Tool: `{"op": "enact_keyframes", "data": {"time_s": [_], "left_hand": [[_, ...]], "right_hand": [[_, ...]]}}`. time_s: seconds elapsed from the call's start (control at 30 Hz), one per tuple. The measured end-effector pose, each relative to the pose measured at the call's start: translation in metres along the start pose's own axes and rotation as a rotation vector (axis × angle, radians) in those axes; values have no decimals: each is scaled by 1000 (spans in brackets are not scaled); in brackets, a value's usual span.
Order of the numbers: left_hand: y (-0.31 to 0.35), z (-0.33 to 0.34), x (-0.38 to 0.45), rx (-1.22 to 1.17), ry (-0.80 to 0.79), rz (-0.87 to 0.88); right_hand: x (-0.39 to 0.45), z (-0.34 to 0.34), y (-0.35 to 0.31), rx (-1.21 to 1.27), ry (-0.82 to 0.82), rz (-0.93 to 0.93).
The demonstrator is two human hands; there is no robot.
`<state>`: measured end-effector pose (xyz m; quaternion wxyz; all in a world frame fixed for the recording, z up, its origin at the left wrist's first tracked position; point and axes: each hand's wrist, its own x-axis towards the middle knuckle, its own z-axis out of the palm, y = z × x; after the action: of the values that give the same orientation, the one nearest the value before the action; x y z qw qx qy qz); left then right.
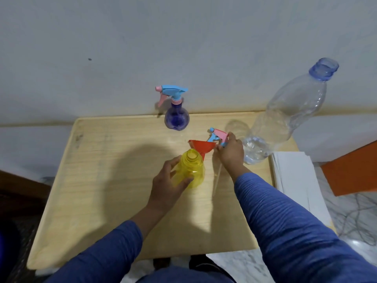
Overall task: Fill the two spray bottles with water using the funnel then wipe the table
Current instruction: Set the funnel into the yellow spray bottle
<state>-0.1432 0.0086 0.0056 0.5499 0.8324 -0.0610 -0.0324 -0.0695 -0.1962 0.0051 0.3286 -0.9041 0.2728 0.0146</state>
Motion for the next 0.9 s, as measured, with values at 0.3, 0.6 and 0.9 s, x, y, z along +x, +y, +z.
{"op": "enact_keyframes", "data": {"time_s": [0.3,0.6,0.9], "left_hand": [[-1,2,0,26,15,31],[0,3,-1,20,14,27],[-3,3,-1,9,4,38]], "right_hand": [[-7,5,4,-87,28,-83],[-26,12,9,75,25,-447],[-30,1,-18,398,-123,-336]]}}
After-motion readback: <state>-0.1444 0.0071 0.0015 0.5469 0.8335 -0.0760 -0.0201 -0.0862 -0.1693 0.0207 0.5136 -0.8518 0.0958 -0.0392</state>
